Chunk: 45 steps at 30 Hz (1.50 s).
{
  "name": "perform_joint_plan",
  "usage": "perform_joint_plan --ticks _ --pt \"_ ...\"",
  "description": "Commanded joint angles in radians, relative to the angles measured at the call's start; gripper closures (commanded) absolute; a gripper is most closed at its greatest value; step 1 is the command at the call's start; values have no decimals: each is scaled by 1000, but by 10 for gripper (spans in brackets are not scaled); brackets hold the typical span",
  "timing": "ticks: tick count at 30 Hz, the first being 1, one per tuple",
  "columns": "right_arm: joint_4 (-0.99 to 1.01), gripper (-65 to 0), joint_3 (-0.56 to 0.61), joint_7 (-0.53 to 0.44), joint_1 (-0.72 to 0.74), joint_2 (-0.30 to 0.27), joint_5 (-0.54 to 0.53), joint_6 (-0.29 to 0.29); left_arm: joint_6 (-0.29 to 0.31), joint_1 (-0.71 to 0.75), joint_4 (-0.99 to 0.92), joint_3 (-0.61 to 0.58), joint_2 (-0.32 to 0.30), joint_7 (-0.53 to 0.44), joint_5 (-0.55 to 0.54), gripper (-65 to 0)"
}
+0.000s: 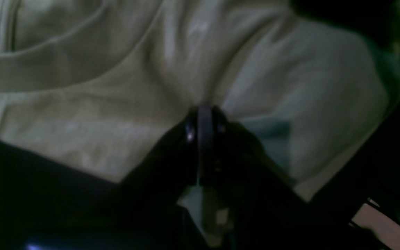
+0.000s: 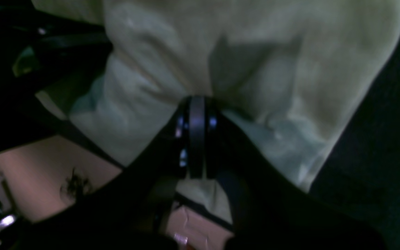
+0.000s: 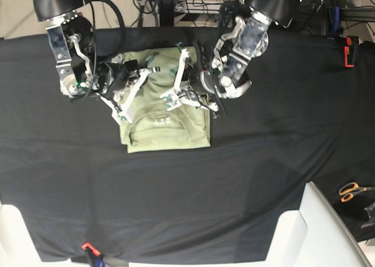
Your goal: Fold the T-shirt properly
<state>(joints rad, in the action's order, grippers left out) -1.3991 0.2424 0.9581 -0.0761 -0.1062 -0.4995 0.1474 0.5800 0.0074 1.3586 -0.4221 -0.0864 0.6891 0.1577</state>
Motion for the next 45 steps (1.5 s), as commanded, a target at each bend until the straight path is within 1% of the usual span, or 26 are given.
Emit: perform_joint_plan --ticks 1,2,4,7,9,11,12,14,17,19,22,25,27,29,31,33,34,36,40,42,45 --pt "-26 -2 -1 2 3 -14 11 -4 -1 -5 3 4 0 8 13 0" --pt "-50 -2 1 3 0 -17 11 -4 -1 -7 26 6 -2 8 13 0" --pt "-116 -2 -4 23 -15 -19 11 -6 -1 -8 107 15 -31 11 13 0" --pt "-231 -2 -4 49 -32 -19 11 -6 -2 -11 227 65 -42 28 13 0" --pt "-313 0 -5 43 -52 -26 15 -7 -2 -39 292 101 -42 100 13 0" --pt "-394 0 -39 42 -69 -54 15 -10 -2 -48 348 131 -45 151 13 0" --pt "-432 0 -71 42 -87 -56 15 -12 -2 -47 382 151 -48 160 13 0" --pt "-497 0 -197 42 -126 -59 15 -12 -2 -14 414 214 -65 169 7 0" --pt "-512 0 -352 51 -146 -60 15 -10 -2 19 408 266 -68 169 13 0" --pt "-510 0 -426 51 -162 -91 15 -9 -2 58 420 299 -72 169 13 0" --pt "-515 0 -503 9 -224 -122 15 -7 -2 159 511 375 -72 166 13 0" --pt "-515 0 -610 -81 -317 -115 15 -7 -1 285 577 440 -74 162 13 0" --pt "-518 0 -654 -101 -377 -109 15 -7 -1 368 603 457 -82 160 13 0" --pt "-560 0 -696 -46 -440 -111 15 -10 -1 458 617 458 -117 160 13 0" --pt "-599 0 -746 52 -491 -111 15 -10 -1 535 618 458 -138 156 12 0" --pt "-606 0 -786 132 -514 -111 15 -10 -1 610 617 466 -141 99 7 0" --pt "-606 0 -799 155 -526 -109 15 -10 -1 642 617 466 -141 63 10 0" --pt "-606 0 -808 170 -568 -112 15 -10 -1 701 615 466 -141 7 12 0" --pt "-575 0 -792 170 -649 -117 15 -6 -2 796 611 466 -132 -7 10 0" --pt "-521 0 -742 155 -669 -126 17 -6 -4 836 592 466 -120 -9 7 0" --pt "-412 0 -599 63 -693 -180 17 -6 -4 853 523 452 -118 -13 6 0"
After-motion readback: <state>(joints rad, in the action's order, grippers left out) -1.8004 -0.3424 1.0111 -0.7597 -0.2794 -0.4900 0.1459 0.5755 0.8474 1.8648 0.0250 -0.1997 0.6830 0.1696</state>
